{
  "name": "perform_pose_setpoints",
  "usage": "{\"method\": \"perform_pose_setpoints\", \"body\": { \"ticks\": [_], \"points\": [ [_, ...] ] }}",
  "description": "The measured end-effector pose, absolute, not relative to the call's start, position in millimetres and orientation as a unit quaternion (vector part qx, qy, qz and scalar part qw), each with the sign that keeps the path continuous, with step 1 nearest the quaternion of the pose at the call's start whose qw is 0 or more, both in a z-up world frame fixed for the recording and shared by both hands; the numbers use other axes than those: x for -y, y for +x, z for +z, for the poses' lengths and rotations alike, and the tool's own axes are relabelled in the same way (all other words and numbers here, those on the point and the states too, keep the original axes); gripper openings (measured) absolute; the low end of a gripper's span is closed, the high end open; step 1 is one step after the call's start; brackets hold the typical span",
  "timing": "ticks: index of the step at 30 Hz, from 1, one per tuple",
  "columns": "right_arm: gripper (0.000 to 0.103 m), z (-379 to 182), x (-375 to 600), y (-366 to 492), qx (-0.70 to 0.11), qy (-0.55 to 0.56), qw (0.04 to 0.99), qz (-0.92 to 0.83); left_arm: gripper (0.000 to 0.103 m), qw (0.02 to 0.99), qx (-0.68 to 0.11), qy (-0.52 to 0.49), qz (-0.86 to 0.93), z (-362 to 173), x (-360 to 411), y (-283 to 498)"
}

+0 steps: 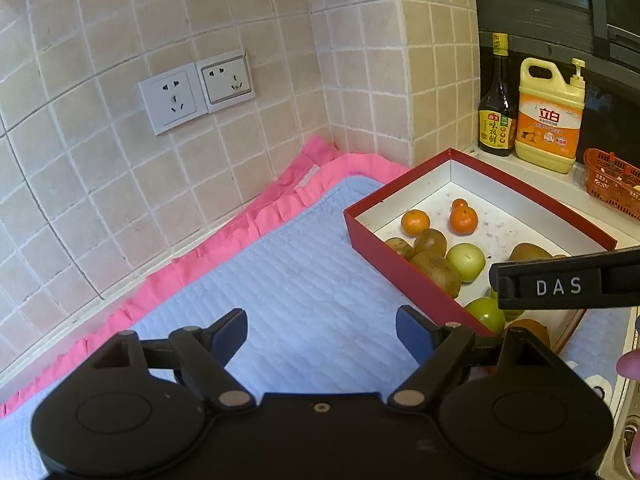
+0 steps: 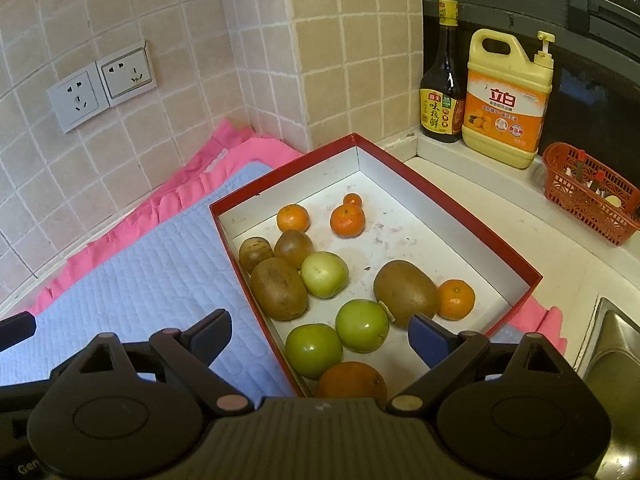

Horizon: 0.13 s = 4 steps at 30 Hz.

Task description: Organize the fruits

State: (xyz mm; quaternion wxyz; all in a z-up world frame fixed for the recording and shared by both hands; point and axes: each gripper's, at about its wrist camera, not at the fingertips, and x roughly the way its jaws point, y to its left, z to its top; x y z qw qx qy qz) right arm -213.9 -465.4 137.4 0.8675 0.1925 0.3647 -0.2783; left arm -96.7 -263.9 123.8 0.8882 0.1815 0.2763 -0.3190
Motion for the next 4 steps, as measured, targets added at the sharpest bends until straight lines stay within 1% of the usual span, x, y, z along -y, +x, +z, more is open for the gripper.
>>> {"method": "perform_pose_setpoints", "body": {
  "ticks": [4],
  "points": [
    [0.096,136.6,466.7,-213.4,-0.366,0.191,0.868,-0.277,0.097,0.897,-0.254,0.192,-0.307,123.4,263.3,-99.1]
  ]
}}
